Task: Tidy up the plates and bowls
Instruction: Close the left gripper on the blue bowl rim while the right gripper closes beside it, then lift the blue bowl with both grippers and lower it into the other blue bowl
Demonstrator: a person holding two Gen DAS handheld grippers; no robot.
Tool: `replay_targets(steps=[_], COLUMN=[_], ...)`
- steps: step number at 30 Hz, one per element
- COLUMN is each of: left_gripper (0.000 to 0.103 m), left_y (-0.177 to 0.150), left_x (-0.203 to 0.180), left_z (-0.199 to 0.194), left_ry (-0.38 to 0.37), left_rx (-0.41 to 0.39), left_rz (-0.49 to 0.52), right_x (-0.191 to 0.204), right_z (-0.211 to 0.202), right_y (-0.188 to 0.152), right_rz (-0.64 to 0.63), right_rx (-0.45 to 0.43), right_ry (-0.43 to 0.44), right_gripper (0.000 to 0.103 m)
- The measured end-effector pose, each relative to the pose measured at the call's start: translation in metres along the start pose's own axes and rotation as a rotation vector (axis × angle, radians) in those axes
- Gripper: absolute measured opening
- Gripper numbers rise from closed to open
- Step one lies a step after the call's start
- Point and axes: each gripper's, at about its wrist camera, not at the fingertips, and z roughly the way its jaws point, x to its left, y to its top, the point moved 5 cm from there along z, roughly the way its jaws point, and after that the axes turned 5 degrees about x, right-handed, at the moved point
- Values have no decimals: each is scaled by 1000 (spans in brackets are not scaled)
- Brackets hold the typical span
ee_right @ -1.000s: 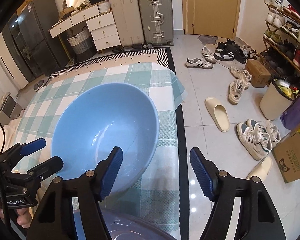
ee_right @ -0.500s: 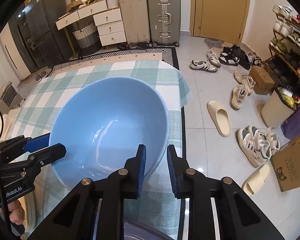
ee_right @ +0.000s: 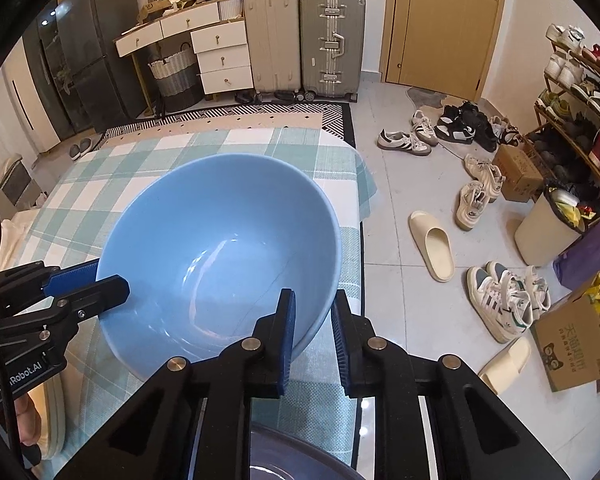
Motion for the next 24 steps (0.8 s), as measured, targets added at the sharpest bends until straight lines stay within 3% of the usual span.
replay_targets(steps=[24], left_gripper=[24], left_y=[-10], left_x=[-36], left_z=[-105], left_ry=[-22], left_rx=[-120], left_rz=[44], right_x=[13], right_z=[-96], right_y=[-11], right_rz=[-2], right_rx=[-121], right_ry=[-45], right_gripper=[19])
